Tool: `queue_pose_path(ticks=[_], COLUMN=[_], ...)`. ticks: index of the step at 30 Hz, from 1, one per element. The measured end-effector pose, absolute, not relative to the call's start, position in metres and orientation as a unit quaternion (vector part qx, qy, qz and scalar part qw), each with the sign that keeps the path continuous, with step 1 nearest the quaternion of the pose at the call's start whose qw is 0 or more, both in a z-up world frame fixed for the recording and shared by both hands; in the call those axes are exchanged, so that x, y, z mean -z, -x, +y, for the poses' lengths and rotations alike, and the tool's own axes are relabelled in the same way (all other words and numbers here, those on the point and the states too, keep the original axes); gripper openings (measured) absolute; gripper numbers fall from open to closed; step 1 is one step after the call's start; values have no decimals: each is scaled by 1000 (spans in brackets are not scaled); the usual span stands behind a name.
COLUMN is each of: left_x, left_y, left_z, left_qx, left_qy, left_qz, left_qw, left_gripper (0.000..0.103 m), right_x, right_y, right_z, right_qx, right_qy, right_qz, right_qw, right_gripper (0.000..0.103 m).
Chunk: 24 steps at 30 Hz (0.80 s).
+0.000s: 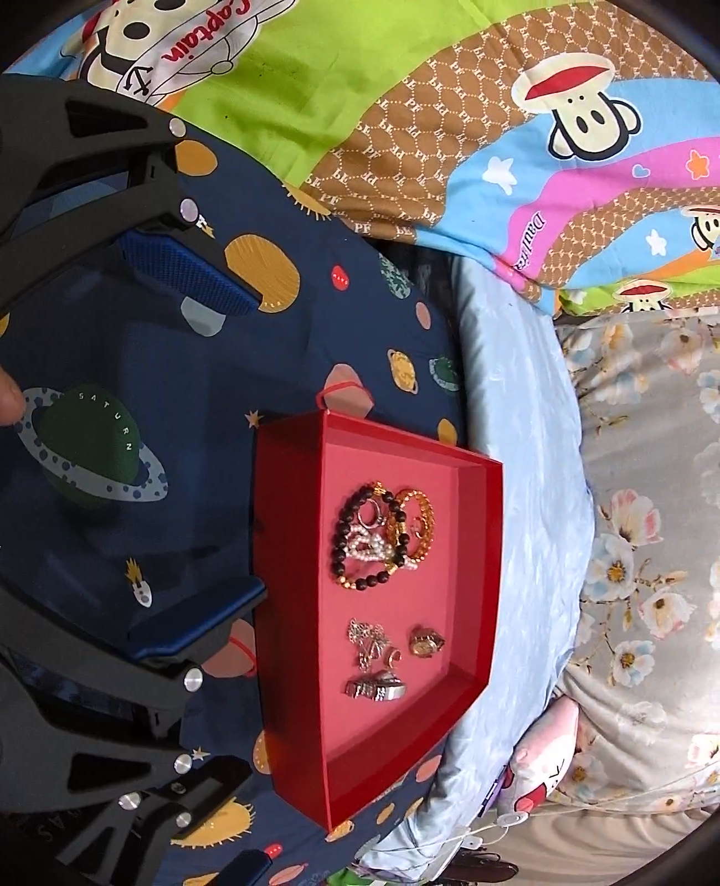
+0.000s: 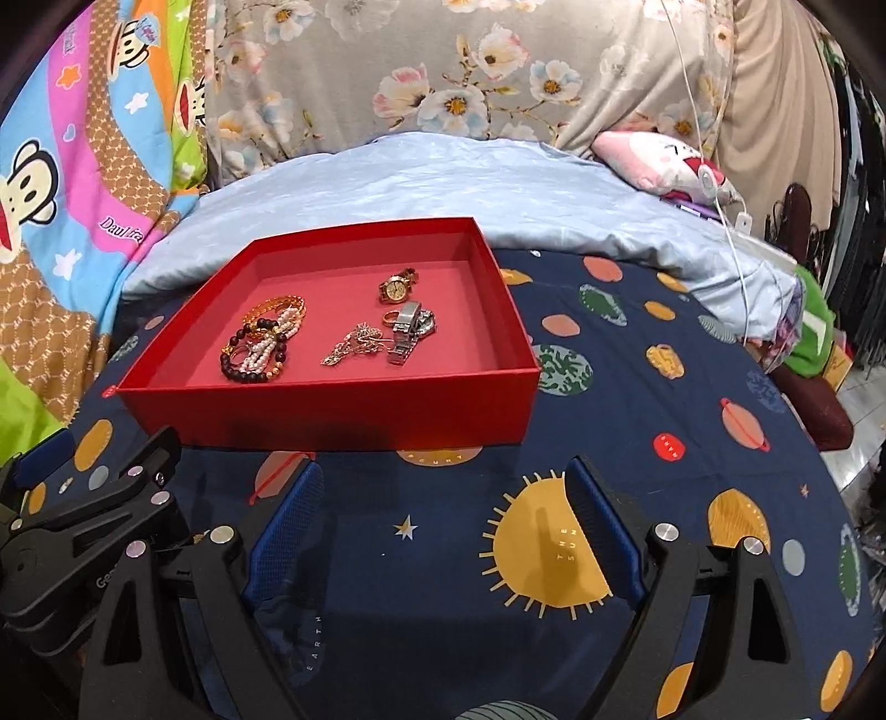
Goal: Organize jewelry
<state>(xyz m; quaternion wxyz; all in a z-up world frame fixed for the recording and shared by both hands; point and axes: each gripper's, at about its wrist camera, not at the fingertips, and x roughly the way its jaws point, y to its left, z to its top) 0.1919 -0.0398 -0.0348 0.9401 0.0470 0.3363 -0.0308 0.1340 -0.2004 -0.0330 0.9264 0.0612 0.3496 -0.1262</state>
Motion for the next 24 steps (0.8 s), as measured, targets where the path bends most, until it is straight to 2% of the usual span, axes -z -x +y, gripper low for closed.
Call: queue_pose_path(ticks=[24], left_x=[34], left_y=[-192], left_z=[-42], left_qx=[30], left_qy=[-54], left_qz=[333], left_qw=[941], left_gripper=[93], right_x=[32], right_y=[-133], right_z=[-203], right_qx=[123], right_qy=[-71], right_qz=[344], right_qw=[928], right_gripper=[87])
